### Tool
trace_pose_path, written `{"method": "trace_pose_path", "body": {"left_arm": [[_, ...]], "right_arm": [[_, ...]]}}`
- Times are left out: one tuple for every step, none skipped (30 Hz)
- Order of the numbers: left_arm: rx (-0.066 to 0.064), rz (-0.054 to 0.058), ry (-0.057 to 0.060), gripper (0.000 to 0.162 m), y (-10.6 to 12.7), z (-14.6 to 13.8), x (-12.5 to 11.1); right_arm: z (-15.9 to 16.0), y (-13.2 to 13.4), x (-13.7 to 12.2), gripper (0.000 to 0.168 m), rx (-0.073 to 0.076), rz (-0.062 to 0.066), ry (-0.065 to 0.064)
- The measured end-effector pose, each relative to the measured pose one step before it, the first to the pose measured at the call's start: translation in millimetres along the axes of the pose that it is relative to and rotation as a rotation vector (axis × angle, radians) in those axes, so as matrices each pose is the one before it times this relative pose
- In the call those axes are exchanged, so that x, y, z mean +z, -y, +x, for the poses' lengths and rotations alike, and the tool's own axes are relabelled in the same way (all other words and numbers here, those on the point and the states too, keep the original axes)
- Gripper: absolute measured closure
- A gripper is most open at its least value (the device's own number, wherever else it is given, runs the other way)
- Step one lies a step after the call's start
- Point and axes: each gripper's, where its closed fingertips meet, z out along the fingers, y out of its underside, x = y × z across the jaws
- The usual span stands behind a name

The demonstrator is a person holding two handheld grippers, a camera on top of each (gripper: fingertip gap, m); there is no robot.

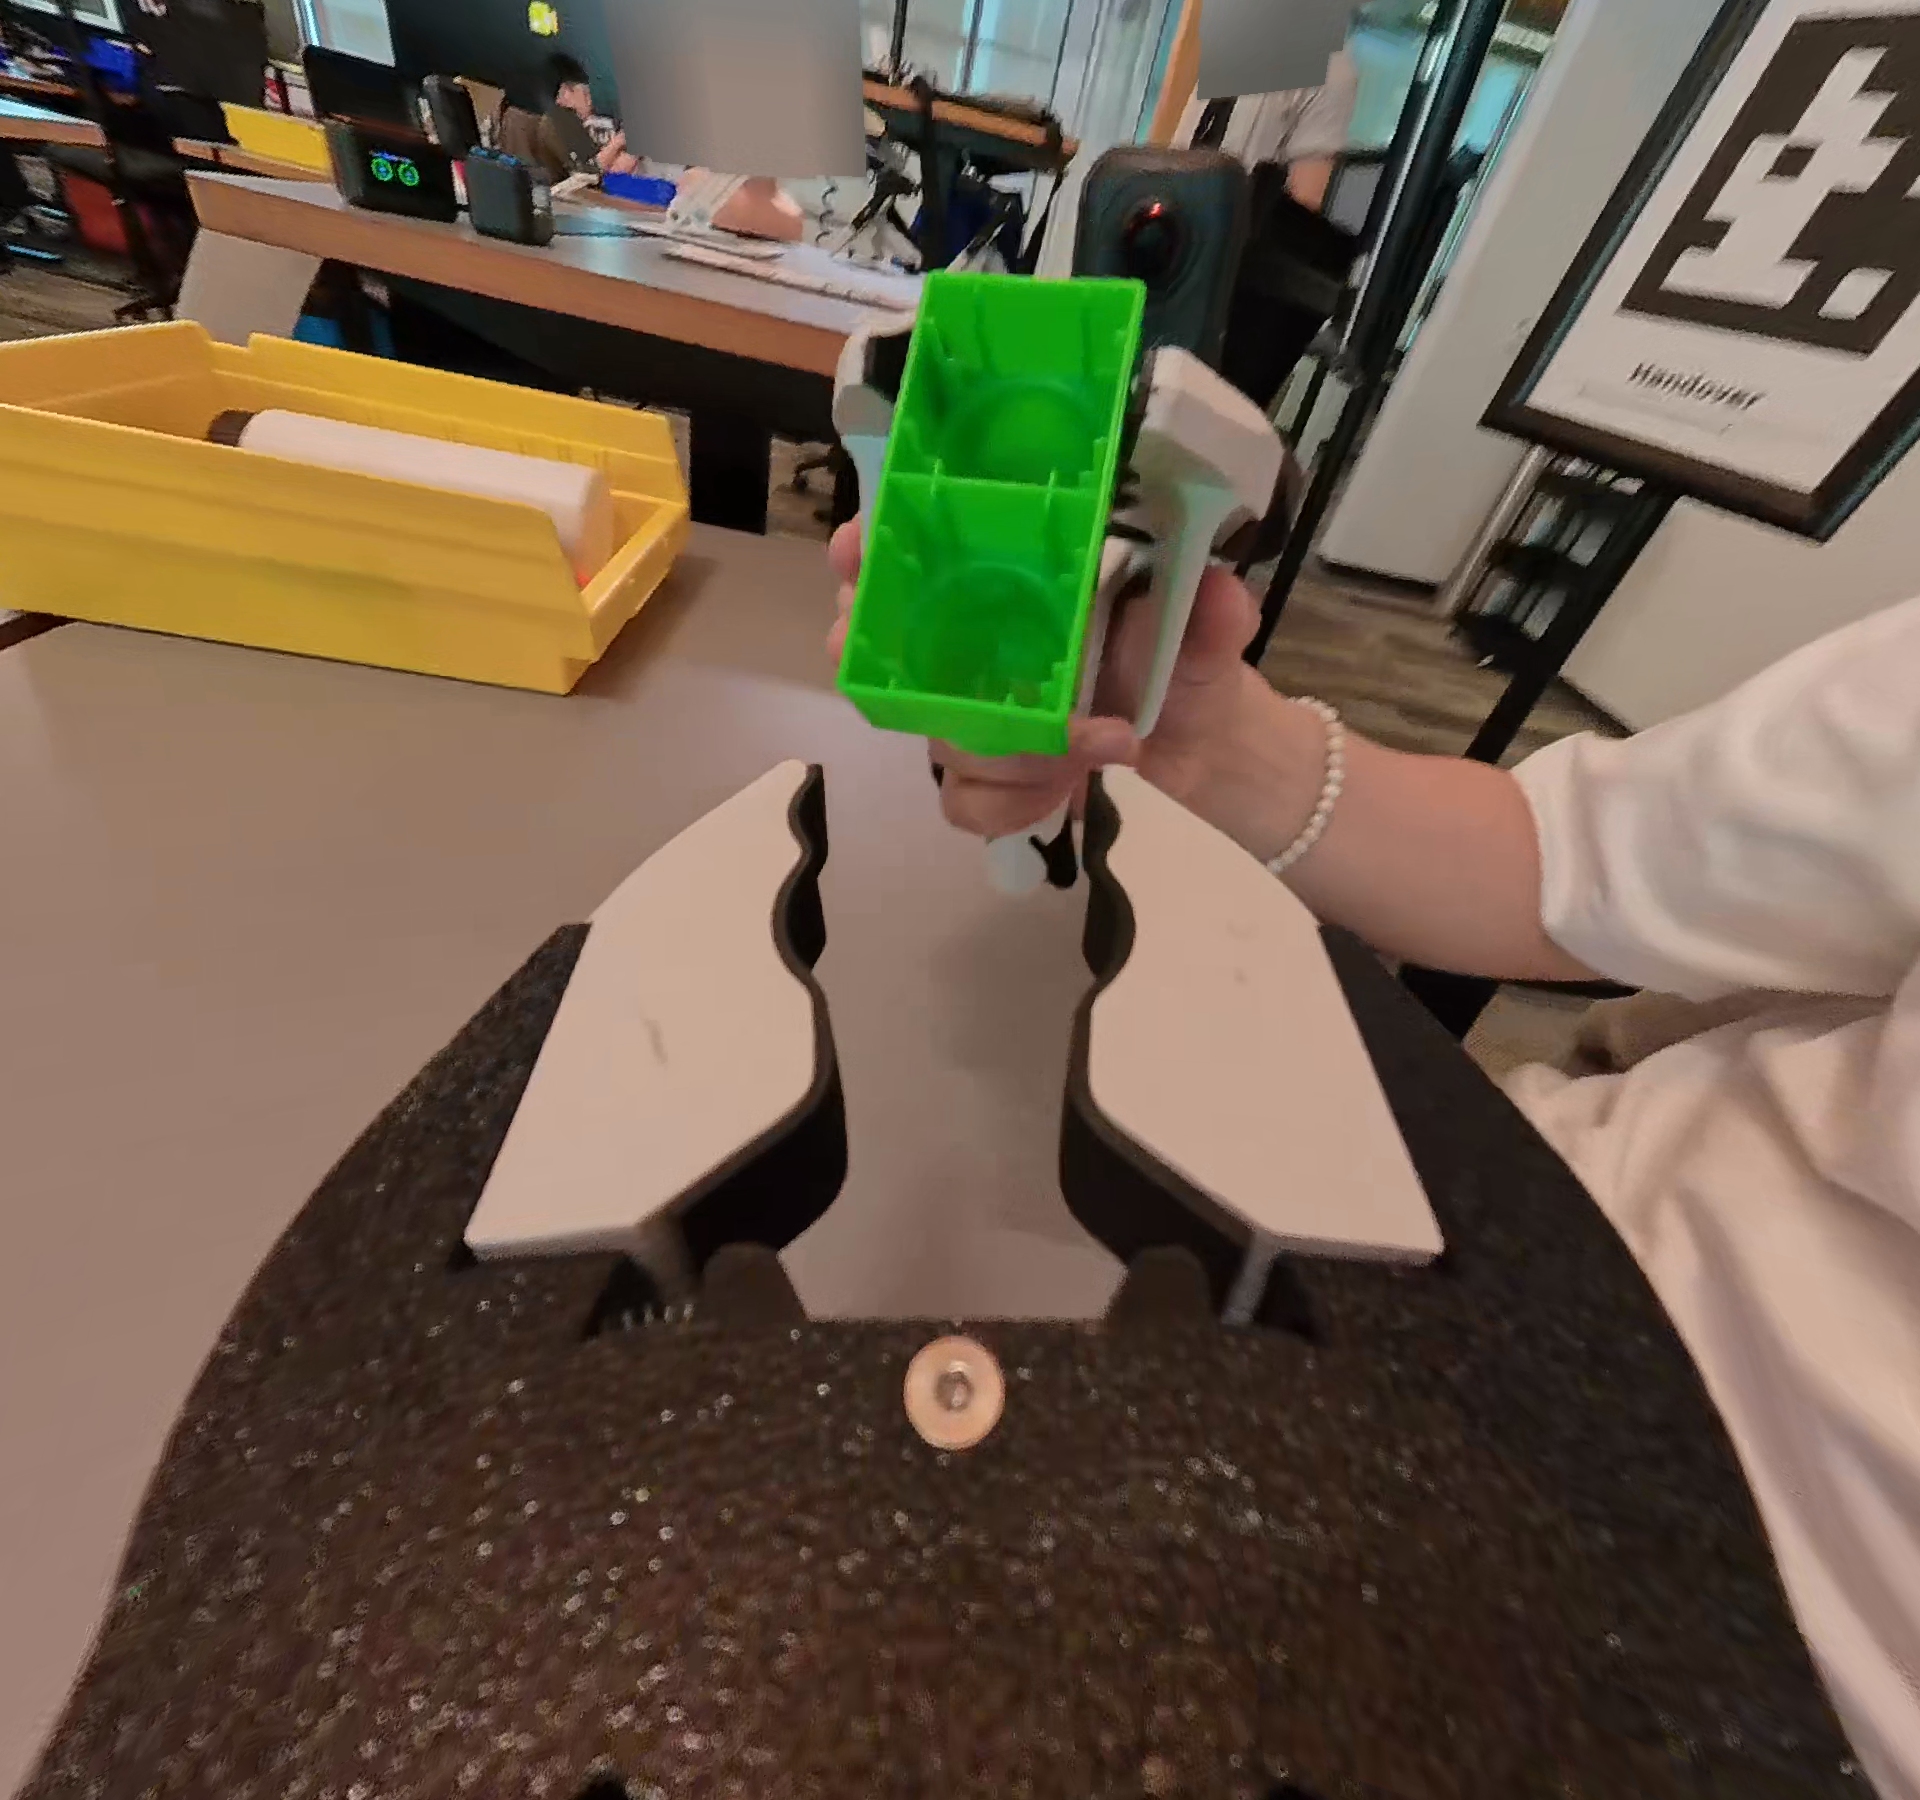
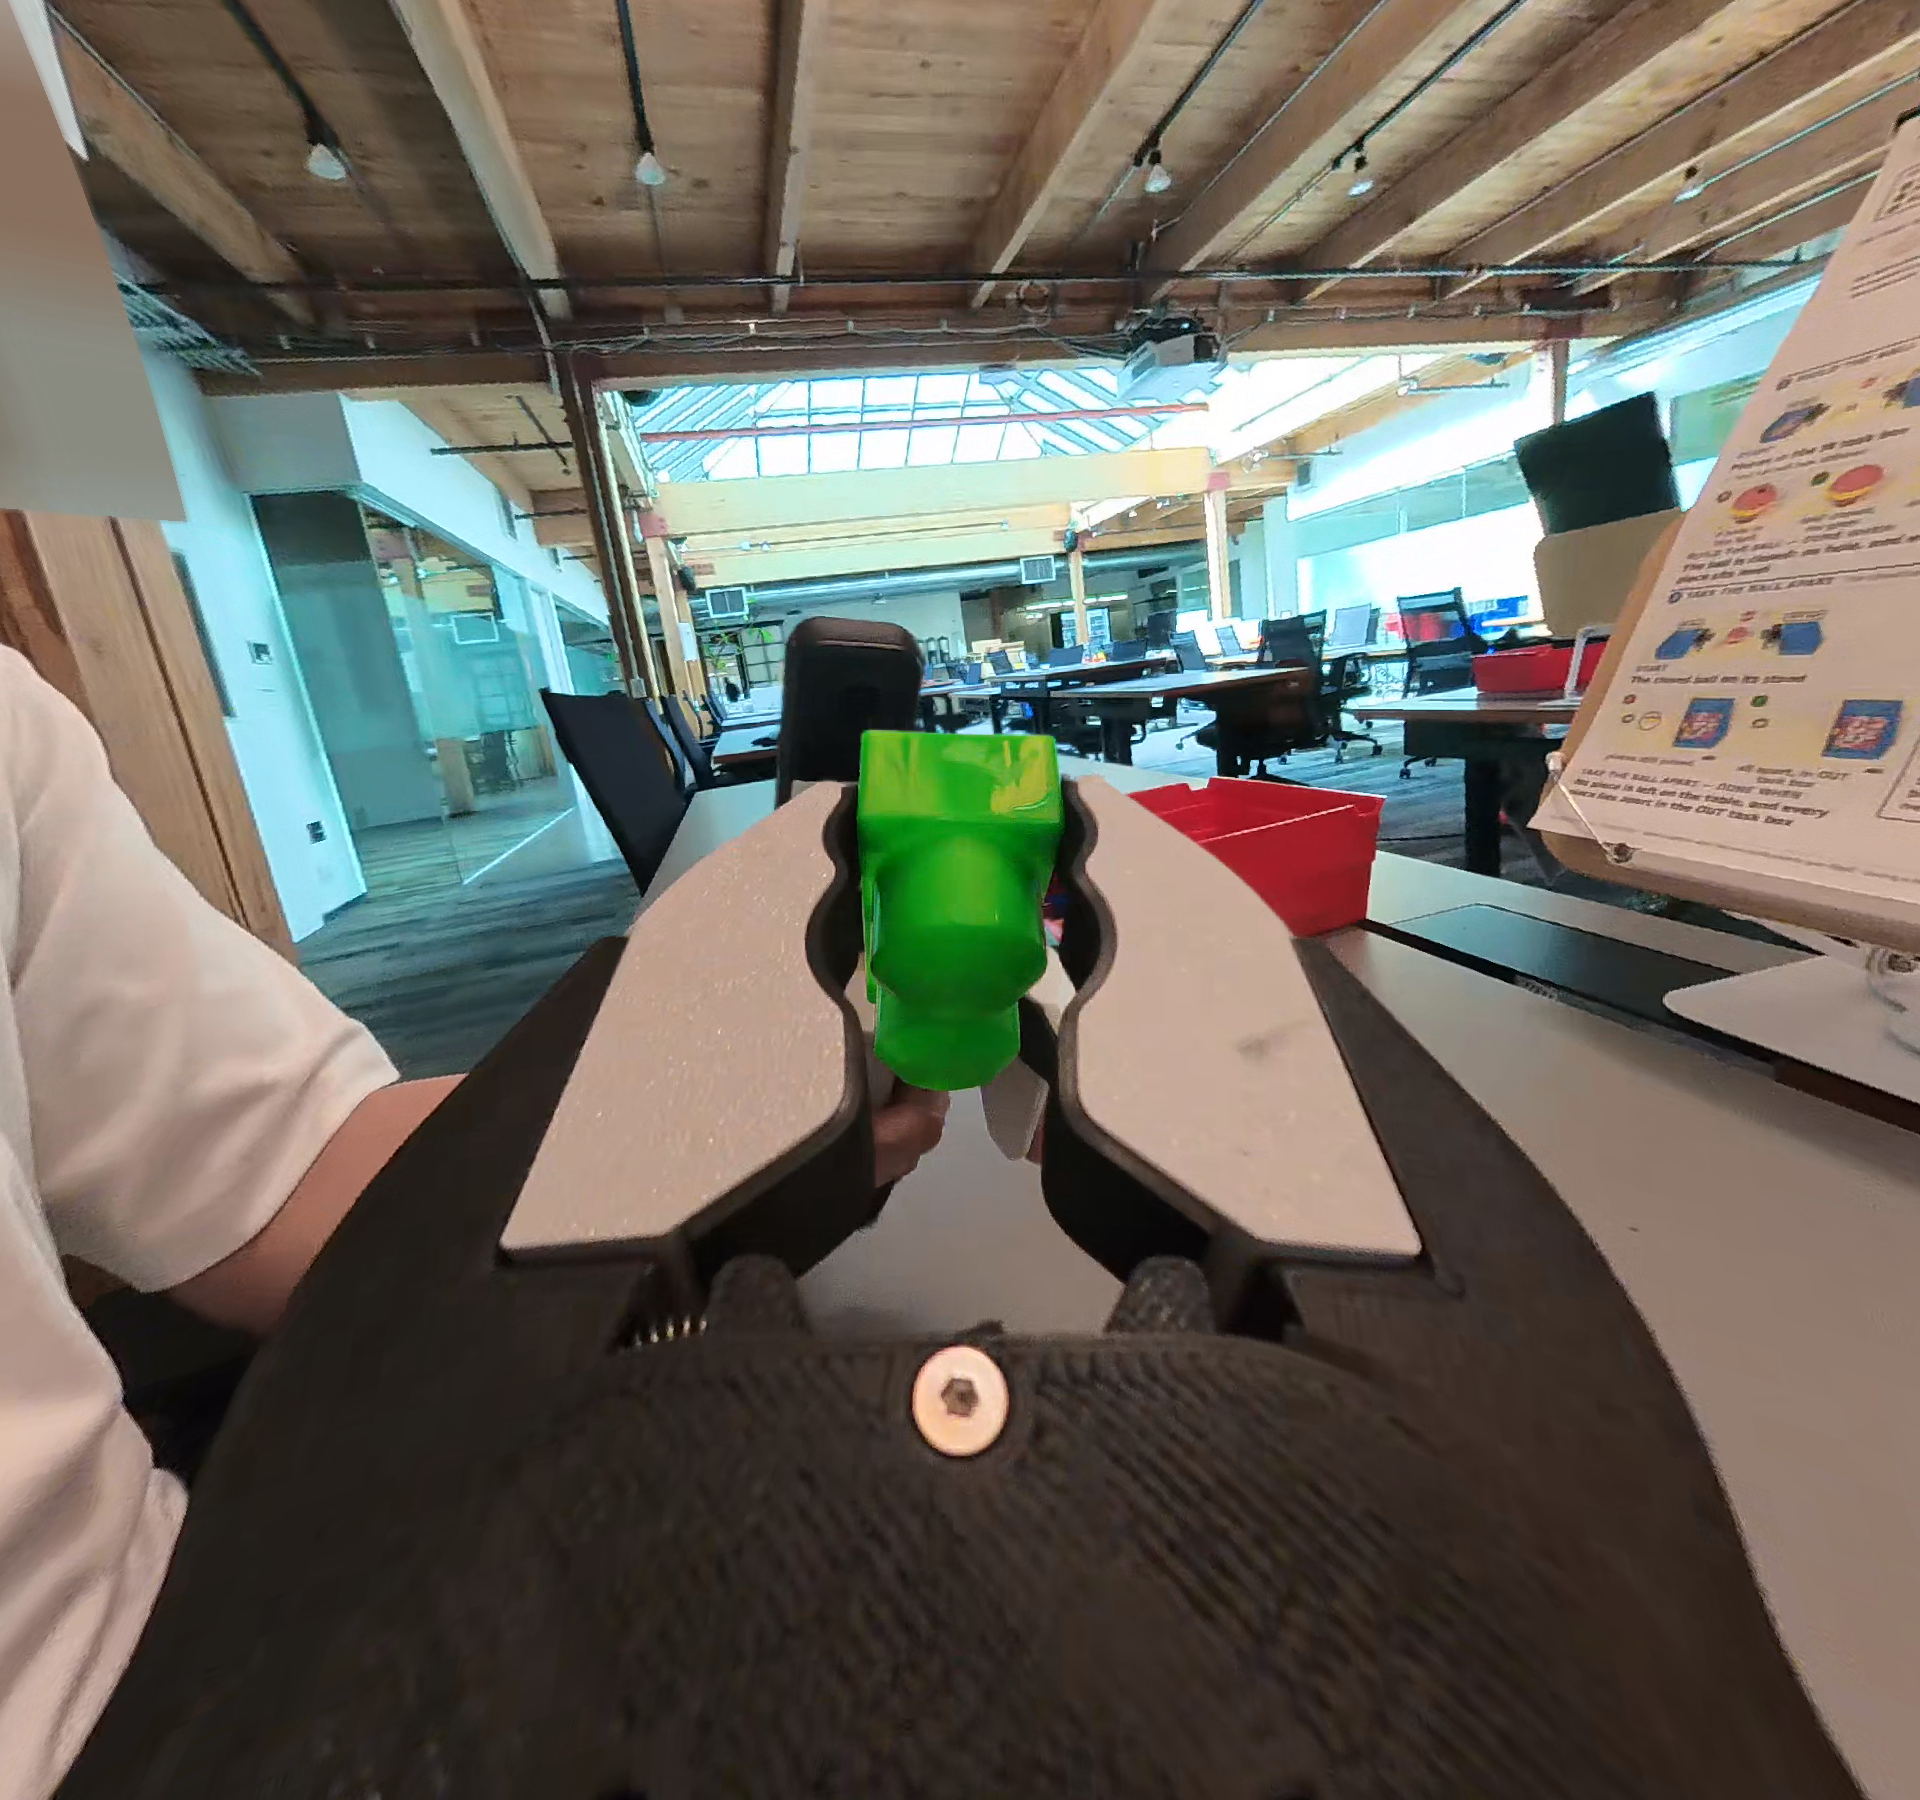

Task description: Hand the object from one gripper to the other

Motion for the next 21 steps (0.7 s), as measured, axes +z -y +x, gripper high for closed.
{"method": "trace_pose_path", "body": {"left_arm": [[-0.0189,0.0158,-0.0156,0.116,1.50,1.78,1.33],[-0.0142,0.0118,-0.0177,0.117,1.00,2.24,1.23],[-0.0125,0.0138,-0.0179,0.116,1.18,2.48,1.41],[-0.0133,0.0189,-0.0128,0.117,1.79,1.68,1.39],[-0.0144,0.0210,-0.0099,0.119,2.02,1.18,1.35],[-0.0141,0.0195,-0.0072,0.122,1.51,0.45,1.42],[-0.0121,0.0170,-0.0025,0.125,0.70,-0.38,1.39],[-0.0107,0.0169,0.0007,0.129,0.47,-1.14,0.95],[-0.0099,0.0198,-0.0035,0.130,1.20,-0.79,0.27],[-0.0047,0.0142,-0.0046,0.130,1.14,-0.72,-0.12],[0.0076,0.0055,0.0017,0.130,0.64,-0.86,-0.35],[0.0182,0.0042,0.0115,0.130,0.97,-1.43,-0.50],[0.0194,0.0017,0.0154,0.131,1.16,-1.30,-0.53],[0.0149,-0.0053,0.0103,0.131,0.41,-0.46,-0.10],[0.0079,-0.0117,0.0087,0.131,-0.36,-0.47,-0.19],[0.0044,-0.0216,0.0122,0.131,-1.58,-1.40,-0.54],[0.0115,-0.0320,0.0197,0.132,-2.65,-2.49,-1.38],[0.0207,-0.0449,0.0300,0.132,-3.71,-3.67,-2.43],[0.0266,-0.0592,0.0356,0.132,-4.78,-4.38,-3.32],[0.0338,-0.0699,0.0274,0.132,-6.30,-3.16,-3.88],[0.0368,-0.0704,0.0201,0.133,-7.05,-2.06,-4.00]], "right_arm": [[0.23,0.24,0.24,0.132,0.0081,0.0104,-0.0011],[0.73,2.43,-0.05,0.133,0.0097,0.0261,-0.0056],[-0.89,0.88,0.33,0.132,0.0138,0.0152,0.0092],[-1.35,-1.41,0.74,0.132,0.0183,0.0008,0.0155],[0.21,-1.75,1.02,0.132,0.0190,0.0008,0.0034],[1.89,-1.35,0.90,0.132,0.0138,0.0056,-0.0109],[0.92,-2.09,0.69,0.132,0.0067,-0.0004,-0.0033],[-0.24,-1.45,0.35,0.132,0.0017,0.0015,0.0027],[0.94,0.88,0.02,0.132,-0.0004,0.0112,-0.0086],[1.50,0.05,0.00,0.132,-0.0007,0.0002,-0.0104],[0.71,-0.31,-0.02,0.132,-0.0036,-0.0069,-0.0029],[1.51,-0.40,-0.70,0.132,-0.0043,-0.0086,-0.0059],[1.31,-0.19,-1.02,0.132,0.0038,-0.0060,-0.0016],[-0.41,0.29,-0.72,0.132,0.0118,-0.0016,0.0107],[0.18,-0.02,-0.49,0.132,0.0076,-0.0035,0.0046],[1.07,-1.22,-0.60,0.131,0.0031,-0.0142,-0.0024],[2.04,-2.78,-1.06,0.130,-0.0088,-0.0314,-0.0107],[3.16,-4.08,-1.60,0.128,-0.0377,-0.0477,-0.0215],[3.28,-4.25,-2.18,0.125,-0.0664,-0.0557,-0.0285],[1.28,-3.79,-2.05,0.121,-0.0787,-0.0581,-0.0206],[-0.21,-3.86,-1.51,0.113,-0.0713,-0.0587,-0.0133]]}}
